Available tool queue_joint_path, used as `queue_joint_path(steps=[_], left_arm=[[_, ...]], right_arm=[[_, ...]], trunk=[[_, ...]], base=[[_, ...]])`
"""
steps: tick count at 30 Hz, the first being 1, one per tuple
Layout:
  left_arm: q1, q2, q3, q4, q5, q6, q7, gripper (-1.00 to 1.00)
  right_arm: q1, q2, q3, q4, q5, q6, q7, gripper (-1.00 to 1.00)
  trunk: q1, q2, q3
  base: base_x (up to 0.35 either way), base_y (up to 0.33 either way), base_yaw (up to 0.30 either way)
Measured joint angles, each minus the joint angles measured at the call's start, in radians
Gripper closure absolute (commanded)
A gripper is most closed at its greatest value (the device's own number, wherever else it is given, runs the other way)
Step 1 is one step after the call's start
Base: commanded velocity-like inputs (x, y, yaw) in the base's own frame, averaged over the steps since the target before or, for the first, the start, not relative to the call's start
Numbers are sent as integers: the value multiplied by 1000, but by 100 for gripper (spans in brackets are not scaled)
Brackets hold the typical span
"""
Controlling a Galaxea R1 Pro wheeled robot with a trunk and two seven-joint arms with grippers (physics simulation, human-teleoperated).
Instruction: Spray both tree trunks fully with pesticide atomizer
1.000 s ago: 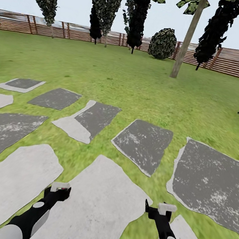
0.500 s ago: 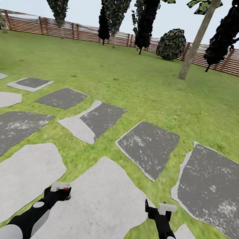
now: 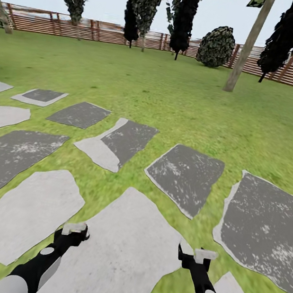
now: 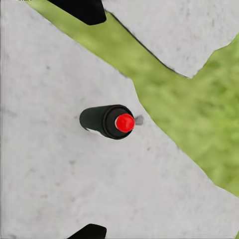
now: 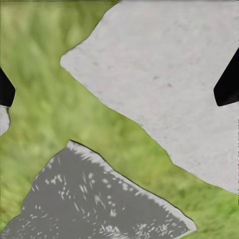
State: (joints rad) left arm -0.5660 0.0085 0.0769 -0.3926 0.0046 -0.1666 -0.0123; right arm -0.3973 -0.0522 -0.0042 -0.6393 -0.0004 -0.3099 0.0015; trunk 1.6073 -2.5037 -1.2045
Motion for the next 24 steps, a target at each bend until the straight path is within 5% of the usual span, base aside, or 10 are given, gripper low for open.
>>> queue_joint_path(steps=[17,24], left_arm=[[-24,-2,-4,-3,0,-1,0,-100],[-22,-7,-5,-1,0,-14,-1,-100]], right_arm=[[0,0,0,0,0,0,-3,-100],[0,0,-2,0,-1,0,-3,-100]], trunk=[[8,-4,-88],[11,-6,-126]], base=[[0,0,113],[0,0,-37]])
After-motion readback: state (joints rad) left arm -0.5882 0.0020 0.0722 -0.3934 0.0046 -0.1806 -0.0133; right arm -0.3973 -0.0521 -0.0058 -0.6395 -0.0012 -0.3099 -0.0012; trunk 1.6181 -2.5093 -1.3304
